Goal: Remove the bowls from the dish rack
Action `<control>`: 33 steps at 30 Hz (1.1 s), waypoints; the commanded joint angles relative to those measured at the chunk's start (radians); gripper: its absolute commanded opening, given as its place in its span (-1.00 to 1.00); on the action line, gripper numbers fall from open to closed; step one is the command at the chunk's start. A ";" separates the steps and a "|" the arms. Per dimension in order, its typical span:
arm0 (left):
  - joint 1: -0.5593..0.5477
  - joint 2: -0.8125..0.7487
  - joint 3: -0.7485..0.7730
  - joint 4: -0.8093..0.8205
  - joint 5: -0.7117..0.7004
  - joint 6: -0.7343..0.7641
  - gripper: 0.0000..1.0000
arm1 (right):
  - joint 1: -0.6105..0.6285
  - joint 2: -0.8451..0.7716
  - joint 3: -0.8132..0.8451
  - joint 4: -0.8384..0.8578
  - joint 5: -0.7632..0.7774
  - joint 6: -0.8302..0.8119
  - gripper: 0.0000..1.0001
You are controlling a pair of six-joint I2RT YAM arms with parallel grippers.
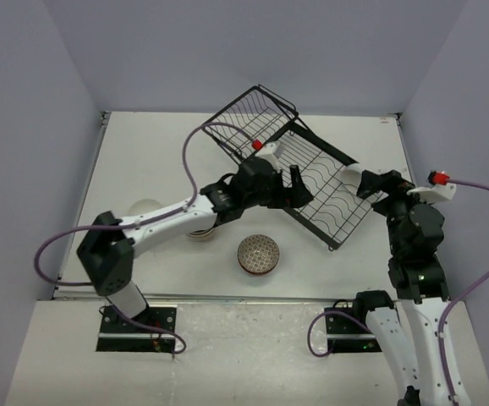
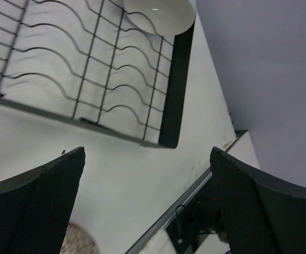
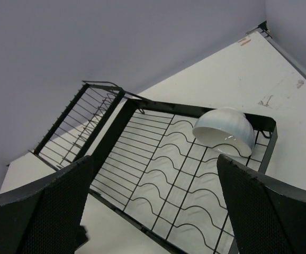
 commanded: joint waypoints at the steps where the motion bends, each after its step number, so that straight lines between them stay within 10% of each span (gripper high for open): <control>1: -0.017 0.161 0.141 0.213 0.055 -0.178 1.00 | -0.004 -0.119 -0.011 -0.089 0.040 0.068 0.98; 15: -0.031 0.717 0.566 0.436 -0.017 -0.703 1.00 | -0.001 -0.387 0.012 -0.151 -0.100 0.110 0.98; 33: -0.038 1.186 1.108 0.589 -0.192 -0.867 0.93 | 0.068 -0.433 -0.028 -0.152 -0.092 0.050 0.98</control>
